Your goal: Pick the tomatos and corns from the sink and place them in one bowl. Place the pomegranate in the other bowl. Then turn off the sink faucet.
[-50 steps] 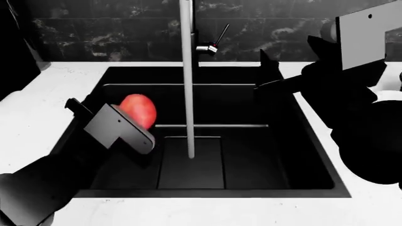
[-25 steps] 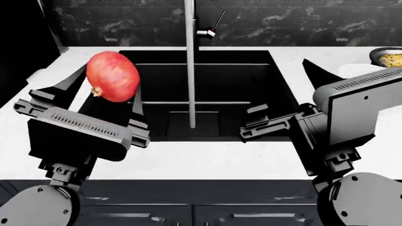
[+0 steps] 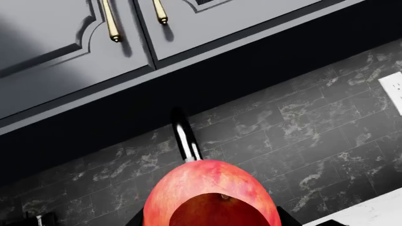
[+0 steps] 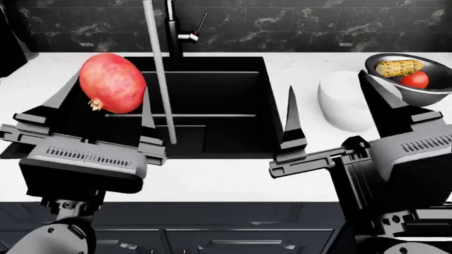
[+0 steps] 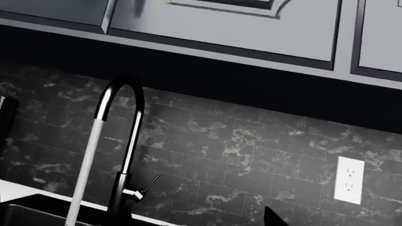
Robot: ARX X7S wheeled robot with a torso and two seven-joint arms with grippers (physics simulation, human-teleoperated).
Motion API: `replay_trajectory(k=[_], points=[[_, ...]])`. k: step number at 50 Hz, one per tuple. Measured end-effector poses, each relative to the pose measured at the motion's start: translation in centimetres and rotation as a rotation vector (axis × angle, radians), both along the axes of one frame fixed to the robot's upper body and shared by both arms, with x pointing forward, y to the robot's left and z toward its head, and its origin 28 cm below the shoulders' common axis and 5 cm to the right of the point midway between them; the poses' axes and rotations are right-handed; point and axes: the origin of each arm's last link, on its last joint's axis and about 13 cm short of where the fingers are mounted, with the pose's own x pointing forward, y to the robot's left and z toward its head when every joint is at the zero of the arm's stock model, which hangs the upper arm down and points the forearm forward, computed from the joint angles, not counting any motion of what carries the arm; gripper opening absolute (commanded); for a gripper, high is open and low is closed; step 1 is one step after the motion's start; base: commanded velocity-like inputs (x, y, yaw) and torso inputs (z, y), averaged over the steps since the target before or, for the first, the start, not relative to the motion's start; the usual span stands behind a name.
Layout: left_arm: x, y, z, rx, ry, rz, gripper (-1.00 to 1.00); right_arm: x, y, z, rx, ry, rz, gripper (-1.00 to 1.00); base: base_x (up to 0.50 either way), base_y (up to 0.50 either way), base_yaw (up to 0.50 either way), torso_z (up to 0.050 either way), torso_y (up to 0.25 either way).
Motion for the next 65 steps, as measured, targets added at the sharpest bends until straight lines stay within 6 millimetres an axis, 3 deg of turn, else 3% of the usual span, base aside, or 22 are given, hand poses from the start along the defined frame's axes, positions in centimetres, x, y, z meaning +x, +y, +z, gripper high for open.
replay_trajectory(k=[34, 58, 65], points=[[-0.43, -0.67, -0.13, -0.007, 0.041, -0.035, -1.0, -0.9, -0.08, 0.49, 0.05, -0.057, -0.007, 1.0, 0.03, -0.5, 0.0, 0.0, 0.0], [-0.53, -0.78, -0.16, 0.009, 0.05, -0.034, -1.0, -0.82, -0.29, 0.48, 0.075, -0.052, -0.018, 1.0, 0.29, -0.47, 0.0, 0.0, 0.001], [-0.68, -0.56, 0.23, -0.046, 0.074, -0.044, -1.0, -0.8, -0.34, 0.46, 0.073, -0.047, -0.028, 1.0, 0.14, -0.03, 0.0, 0.0, 0.001]])
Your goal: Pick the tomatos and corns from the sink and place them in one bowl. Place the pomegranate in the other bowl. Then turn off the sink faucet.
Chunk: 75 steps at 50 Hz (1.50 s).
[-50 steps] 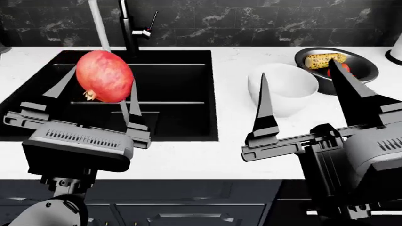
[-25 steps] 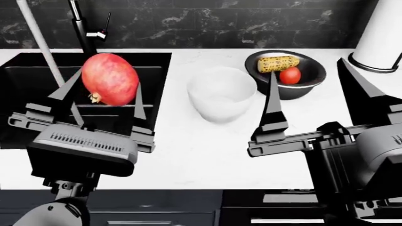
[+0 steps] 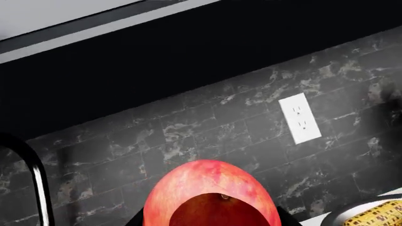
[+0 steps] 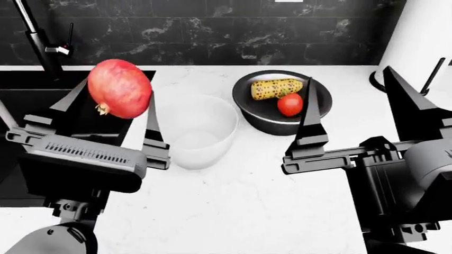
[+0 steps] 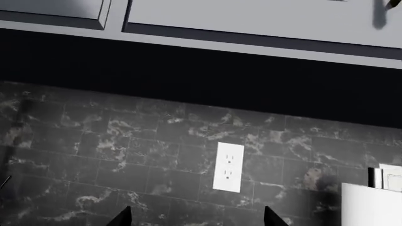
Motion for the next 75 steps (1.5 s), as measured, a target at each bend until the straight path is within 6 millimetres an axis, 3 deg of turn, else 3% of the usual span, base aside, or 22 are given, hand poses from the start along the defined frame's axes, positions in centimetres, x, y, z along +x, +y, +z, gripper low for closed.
replay_trajectory(k=[15, 34, 75], points=[[0.8, 1.0, 3.4, -0.05, 0.12, 0.038, -1.0, 0.0, 0.1, 0.0, -0.01, 0.007, 0.009, 1.0, 0.0, 0.0, 0.0, 0.0, 0.0], [2.8, 0.3, 8.8, -0.019, 0.364, -0.07, -1.0, -0.3, 0.1, 0.0, -0.003, 0.002, 0.025, 1.0, 0.0, 0.0, 0.0, 0.0, 0.001], [4.3, -3.0, 10.6, 0.064, 0.631, -0.295, -1.0, -0.1, 0.0, -0.2, 0.001, 0.009, 0.019, 1.0, 0.0, 0.0, 0.0, 0.0, 0.0]])
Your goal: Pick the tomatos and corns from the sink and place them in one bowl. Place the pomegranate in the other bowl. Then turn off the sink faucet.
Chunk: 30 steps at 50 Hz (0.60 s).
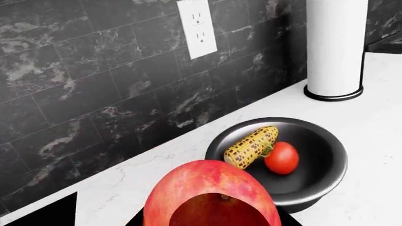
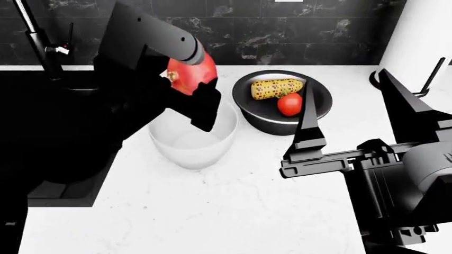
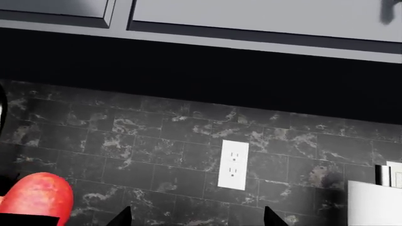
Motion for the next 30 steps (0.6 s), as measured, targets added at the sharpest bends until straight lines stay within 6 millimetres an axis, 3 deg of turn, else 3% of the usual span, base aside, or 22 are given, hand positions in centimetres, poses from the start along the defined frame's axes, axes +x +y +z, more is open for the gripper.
replay_trajectory(k=[15, 30], points=[[1.0, -0.3, 0.1, -0.007, 0.035, 0.034, -1.0, 0.0, -0.1, 0.1, 0.003, 0.0, -0.004, 1.0, 0.0, 0.0, 0.0, 0.001, 0.001], [2.4, -0.2, -1.2, 0.0, 0.077, 0.1, -1.0, -0.1, -0.2, 0.1, 0.007, -0.002, -0.004, 1.0, 0.0, 0.0, 0.0, 0.0, 0.001]])
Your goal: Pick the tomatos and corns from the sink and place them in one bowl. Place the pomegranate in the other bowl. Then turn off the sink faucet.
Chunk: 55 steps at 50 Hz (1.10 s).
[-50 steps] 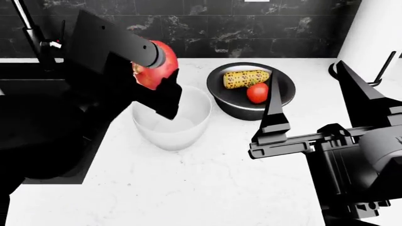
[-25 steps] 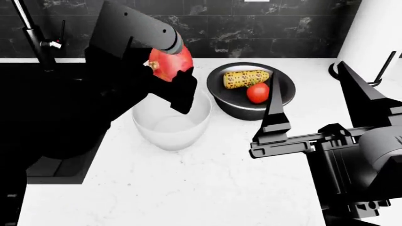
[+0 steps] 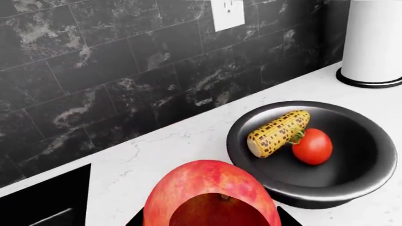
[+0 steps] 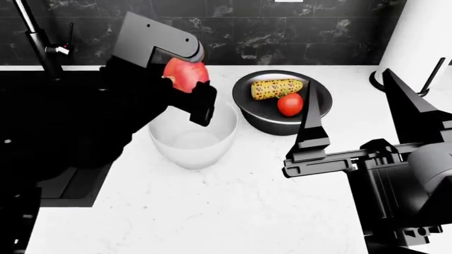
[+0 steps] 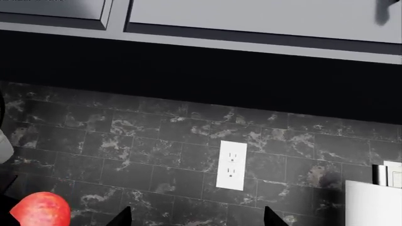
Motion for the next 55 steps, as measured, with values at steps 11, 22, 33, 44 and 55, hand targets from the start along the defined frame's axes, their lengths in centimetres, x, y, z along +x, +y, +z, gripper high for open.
replay_trajectory(k=[11, 22, 33, 44, 55], points=[[0.7, -0.2, -0.9, 0.024, 0.026, 0.01, -1.0, 0.0, 0.0, 0.1, 0.001, -0.001, 0.001, 1.0, 0.0, 0.0, 0.0, 0.0, 0.0], [1.2, -0.4, -1.7, 0.046, 0.048, 0.002, -1.0, 0.1, 0.0, 0.1, 0.003, -0.001, 0.002, 1.0, 0.0, 0.0, 0.0, 0.0, 0.001], [1.5, -0.5, -2.3, 0.047, 0.067, 0.005, -1.0, 0.1, 0.0, 0.0, 0.002, -0.001, 0.004, 1.0, 0.0, 0.0, 0.0, 0.0, 0.001], [1.9, -0.6, -2.7, 0.026, 0.091, 0.012, -1.0, 0.0, 0.0, 0.0, 0.002, -0.001, 0.003, 1.0, 0.0, 0.0, 0.0, 0.0, 0.0], [2.0, -0.7, -3.0, 0.021, 0.106, 0.012, -1.0, 0.0, 0.0, 0.0, 0.004, -0.001, 0.003, 1.0, 0.0, 0.0, 0.0, 0.0, 0.001]])
